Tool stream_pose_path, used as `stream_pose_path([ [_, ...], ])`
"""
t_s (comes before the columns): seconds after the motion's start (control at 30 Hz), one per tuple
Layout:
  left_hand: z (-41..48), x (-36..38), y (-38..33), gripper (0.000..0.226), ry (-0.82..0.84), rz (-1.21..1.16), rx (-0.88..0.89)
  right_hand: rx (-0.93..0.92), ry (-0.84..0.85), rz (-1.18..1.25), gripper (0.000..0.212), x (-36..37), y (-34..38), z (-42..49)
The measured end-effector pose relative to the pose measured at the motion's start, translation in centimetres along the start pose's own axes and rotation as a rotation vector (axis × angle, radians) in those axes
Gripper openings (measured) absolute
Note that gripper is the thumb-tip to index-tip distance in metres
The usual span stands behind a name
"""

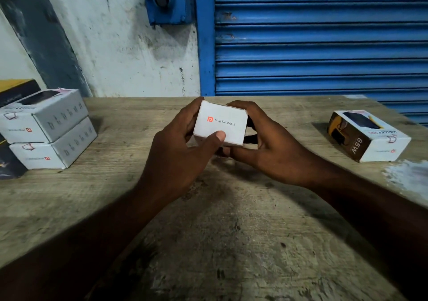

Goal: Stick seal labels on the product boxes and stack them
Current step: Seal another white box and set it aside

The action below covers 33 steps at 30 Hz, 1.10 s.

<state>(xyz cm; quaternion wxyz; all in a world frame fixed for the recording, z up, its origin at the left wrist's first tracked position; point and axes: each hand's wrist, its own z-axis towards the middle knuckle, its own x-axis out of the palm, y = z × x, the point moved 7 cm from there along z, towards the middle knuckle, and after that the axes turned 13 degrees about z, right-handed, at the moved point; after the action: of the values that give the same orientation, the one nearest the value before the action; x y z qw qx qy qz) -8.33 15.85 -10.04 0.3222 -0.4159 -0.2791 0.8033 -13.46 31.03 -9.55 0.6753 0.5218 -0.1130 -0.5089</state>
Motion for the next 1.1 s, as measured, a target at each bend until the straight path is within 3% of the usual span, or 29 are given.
stream_pose_path([
  [0.47, 0.3, 0.2, 0.7, 0.062, 0.042, -0.079, -0.038, 0.068, -0.013, 0.062, 0.062, -0.4, -0.3, 0.1],
  [0.6, 0.4, 0.0, 0.6, 0.059, 0.001, 0.007, 0.004, 0.081, -0.011, 0.050, 0.079, -0.6, -0.9, 0.2],
  [0.73, 0.5, -0.1, 0.7, 0.052, 0.014, -0.073, -0.005, 0.122, -0.036, 0.118, 0.098, -0.7, -1.3, 0.3],
  [0.93, 0.6, -0.5, 0.4, 0.055, 0.004, -0.107, 0.006, 0.064, -0.105, 0.200, 0.076, -1.5, -1.2, 0.9],
  [1.1, 0.5, -0.6, -0.1, 0.078, -0.038, 0.006, 0.011, 0.031, -0.021, 0.231, 0.046, -0.5, -0.2, 0.6],
])
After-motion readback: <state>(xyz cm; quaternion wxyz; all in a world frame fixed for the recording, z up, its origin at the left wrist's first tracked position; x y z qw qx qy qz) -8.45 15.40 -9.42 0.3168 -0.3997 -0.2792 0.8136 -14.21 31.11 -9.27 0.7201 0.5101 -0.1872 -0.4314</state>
